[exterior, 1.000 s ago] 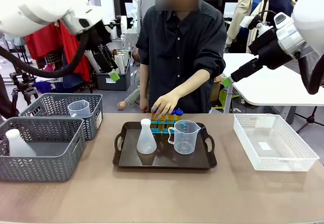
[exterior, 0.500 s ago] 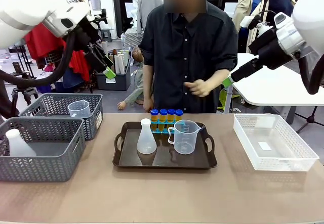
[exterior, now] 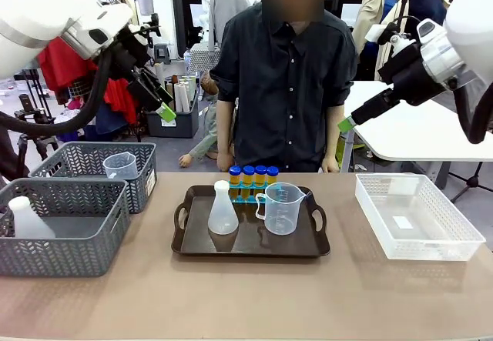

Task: Prepare the laboratory tools.
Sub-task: Pick up one Small flask and place it on the Handle tray.

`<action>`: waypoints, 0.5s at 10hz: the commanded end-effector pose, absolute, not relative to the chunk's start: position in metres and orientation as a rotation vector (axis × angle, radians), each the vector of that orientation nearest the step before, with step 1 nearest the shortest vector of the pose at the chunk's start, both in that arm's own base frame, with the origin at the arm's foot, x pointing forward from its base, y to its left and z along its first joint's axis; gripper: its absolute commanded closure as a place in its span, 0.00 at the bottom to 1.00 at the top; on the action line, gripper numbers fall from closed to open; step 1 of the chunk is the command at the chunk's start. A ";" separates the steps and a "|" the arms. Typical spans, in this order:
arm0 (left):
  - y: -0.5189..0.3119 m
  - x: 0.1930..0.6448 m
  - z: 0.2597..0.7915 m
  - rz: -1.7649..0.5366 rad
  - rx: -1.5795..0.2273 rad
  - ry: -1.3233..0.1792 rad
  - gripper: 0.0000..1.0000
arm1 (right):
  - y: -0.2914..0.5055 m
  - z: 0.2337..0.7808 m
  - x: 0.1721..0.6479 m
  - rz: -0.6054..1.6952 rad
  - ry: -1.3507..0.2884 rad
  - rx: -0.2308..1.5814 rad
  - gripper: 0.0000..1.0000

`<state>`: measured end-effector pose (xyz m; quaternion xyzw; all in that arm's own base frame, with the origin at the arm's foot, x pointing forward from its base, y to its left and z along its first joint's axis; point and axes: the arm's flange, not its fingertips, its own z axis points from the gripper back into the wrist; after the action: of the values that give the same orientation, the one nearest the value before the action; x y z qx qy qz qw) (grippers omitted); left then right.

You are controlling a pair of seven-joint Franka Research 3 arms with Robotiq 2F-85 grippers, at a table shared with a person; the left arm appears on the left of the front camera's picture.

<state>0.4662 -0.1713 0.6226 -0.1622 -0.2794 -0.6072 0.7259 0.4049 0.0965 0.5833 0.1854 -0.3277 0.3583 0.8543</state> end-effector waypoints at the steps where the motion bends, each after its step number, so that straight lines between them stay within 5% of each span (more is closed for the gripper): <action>1: -0.171 0.467 0.623 -1.330 -0.355 -0.620 0.00 | 0.096 0.584 0.405 0.753 -0.692 0.406 0.00; 5: -0.171 0.467 0.623 -1.330 -0.355 -0.620 0.00 | 0.096 0.584 0.405 0.753 -0.692 0.406 0.00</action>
<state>0.4668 -0.1715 0.6219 -0.1622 -0.2785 -0.6068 0.7266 0.4049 0.0965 0.5833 0.1854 -0.3277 0.3583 0.8543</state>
